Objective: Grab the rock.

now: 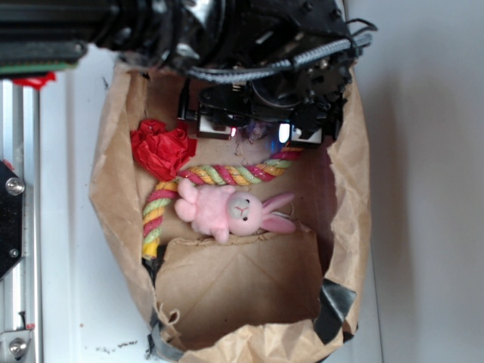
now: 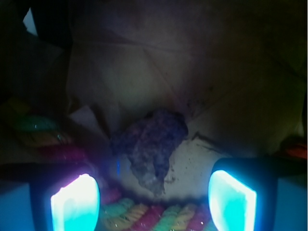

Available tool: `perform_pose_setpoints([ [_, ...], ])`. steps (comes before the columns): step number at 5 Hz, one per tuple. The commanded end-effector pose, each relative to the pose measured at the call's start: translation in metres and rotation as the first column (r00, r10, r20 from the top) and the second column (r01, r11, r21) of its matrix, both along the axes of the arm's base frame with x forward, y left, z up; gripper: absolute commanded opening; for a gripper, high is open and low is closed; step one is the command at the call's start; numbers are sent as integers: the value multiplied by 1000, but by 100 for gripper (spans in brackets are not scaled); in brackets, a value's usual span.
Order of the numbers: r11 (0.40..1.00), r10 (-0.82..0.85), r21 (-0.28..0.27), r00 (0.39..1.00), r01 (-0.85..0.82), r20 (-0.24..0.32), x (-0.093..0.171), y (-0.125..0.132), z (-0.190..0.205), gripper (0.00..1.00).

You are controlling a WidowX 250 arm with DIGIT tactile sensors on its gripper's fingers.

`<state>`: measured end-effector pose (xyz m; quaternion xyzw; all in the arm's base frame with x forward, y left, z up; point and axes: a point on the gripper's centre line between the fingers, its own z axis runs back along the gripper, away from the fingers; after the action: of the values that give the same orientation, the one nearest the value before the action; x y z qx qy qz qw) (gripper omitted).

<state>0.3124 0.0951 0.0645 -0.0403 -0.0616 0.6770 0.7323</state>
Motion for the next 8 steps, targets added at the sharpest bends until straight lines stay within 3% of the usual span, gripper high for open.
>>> perform_pose_setpoints([
  [1, 995, 33, 93, 997, -40, 68, 6, -1, 5, 100],
  [2, 992, 7, 122, 997, -16, 79, 5, -8, 1, 100],
  [6, 992, 7, 122, 997, -16, 79, 5, -8, 1, 100],
  [7, 986, 1, 169, 998, -13, 69, 3, -11, -11, 100],
  [8, 967, -2, 253, 997, -19, 80, 2, -16, -27, 100],
])
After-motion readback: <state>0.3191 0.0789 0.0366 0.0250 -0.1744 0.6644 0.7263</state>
